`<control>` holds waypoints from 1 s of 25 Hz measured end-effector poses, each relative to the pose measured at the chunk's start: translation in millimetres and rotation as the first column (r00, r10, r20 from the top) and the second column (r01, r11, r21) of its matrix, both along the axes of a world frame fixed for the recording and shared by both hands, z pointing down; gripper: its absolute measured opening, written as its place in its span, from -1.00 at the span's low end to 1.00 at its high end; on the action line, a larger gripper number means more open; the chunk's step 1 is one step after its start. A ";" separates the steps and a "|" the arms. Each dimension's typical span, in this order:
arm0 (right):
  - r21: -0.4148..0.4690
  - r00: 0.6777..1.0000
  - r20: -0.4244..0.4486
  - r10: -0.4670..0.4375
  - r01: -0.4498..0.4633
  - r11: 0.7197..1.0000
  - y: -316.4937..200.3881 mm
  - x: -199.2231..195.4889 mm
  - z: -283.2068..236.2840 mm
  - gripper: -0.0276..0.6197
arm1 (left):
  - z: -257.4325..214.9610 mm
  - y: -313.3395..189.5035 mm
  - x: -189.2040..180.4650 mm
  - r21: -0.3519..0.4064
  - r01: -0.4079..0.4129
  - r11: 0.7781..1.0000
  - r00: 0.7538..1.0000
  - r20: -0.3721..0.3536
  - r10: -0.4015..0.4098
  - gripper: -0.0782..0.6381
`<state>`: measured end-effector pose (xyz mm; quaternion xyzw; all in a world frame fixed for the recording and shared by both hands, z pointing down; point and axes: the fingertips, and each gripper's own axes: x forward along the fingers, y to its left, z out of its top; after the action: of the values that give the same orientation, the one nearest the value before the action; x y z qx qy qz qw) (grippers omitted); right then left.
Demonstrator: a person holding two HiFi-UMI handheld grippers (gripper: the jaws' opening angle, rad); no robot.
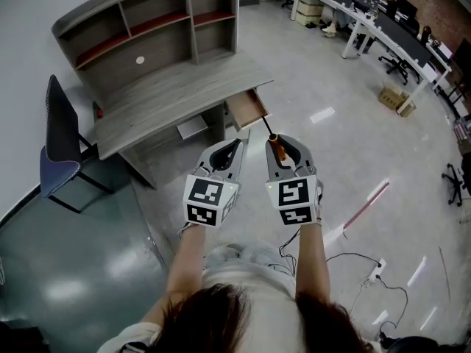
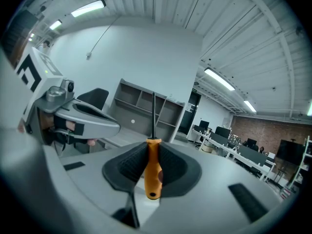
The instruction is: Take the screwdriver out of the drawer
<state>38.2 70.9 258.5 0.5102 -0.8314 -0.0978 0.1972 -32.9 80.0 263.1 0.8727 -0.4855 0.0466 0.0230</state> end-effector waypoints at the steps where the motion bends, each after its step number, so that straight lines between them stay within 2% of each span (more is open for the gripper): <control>1: 0.002 1.000 -0.003 -0.004 0.004 1.000 0.0 -0.1 -0.6 -0.66 | -0.6 -0.4 0.0 0.002 0.002 1.000 1.000 0.001 -0.002 -0.73; 10: 0.013 0.999 0.005 -0.038 0.038 0.999 6.4 7.3 -4.7 -0.66 | -5.0 -2.8 10.5 0.003 0.022 1.000 1.000 0.005 -0.022 -0.73; 25: 0.040 0.996 0.032 -0.084 0.083 0.996 43.0 60.4 -23.2 -0.66 | -10.0 28.4 63.3 -0.008 0.059 0.998 0.998 0.024 -0.059 -0.73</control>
<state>98.6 113.9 235.3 0.4804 -0.8531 -0.1134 0.1689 30.4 108.3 253.2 0.8574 -0.5109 0.0584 0.0223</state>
